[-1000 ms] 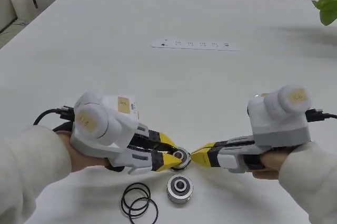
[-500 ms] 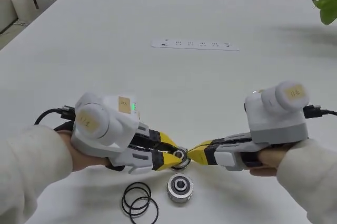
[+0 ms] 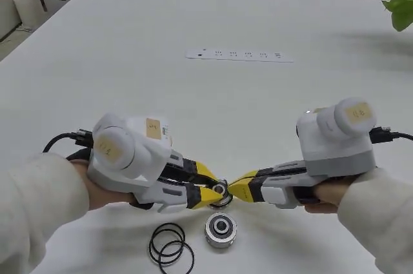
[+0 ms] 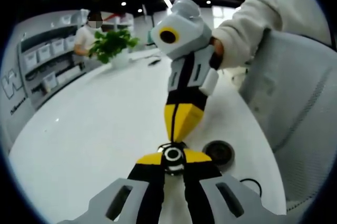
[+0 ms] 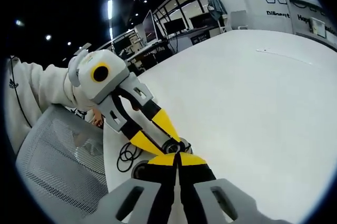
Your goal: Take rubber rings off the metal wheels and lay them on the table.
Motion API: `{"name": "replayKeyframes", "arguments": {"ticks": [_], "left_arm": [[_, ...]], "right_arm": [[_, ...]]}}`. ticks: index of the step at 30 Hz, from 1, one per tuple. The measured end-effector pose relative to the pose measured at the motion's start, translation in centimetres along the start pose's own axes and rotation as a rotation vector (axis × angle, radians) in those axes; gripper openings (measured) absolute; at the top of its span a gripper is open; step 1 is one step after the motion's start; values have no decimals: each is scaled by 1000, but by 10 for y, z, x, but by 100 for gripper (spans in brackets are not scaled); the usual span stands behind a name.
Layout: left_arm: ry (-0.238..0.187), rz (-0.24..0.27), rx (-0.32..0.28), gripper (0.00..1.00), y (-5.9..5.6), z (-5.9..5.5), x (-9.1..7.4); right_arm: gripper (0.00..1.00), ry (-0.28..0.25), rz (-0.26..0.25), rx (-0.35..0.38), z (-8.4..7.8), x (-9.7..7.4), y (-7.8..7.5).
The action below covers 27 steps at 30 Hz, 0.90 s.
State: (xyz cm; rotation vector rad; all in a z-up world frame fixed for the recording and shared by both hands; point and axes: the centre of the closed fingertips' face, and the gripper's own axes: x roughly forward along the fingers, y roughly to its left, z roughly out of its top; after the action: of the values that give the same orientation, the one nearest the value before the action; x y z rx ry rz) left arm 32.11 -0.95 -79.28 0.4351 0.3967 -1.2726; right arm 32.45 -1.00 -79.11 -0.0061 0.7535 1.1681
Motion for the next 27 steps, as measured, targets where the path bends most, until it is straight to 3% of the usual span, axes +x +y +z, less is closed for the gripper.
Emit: {"name": "replayKeyframes", "arguments": {"ticks": [19, 22, 27], "left_arm": [[9, 12, -3, 14, 0, 1, 0], [21, 21, -20, 14, 0, 1, 0], [56, 15, 14, 15, -3, 3, -7]], "right_arm": [[0, -17, 17, 3, 8, 0, 5], [0, -24, 14, 13, 10, -1, 4], [0, -22, 12, 7, 10, -1, 5]]}}
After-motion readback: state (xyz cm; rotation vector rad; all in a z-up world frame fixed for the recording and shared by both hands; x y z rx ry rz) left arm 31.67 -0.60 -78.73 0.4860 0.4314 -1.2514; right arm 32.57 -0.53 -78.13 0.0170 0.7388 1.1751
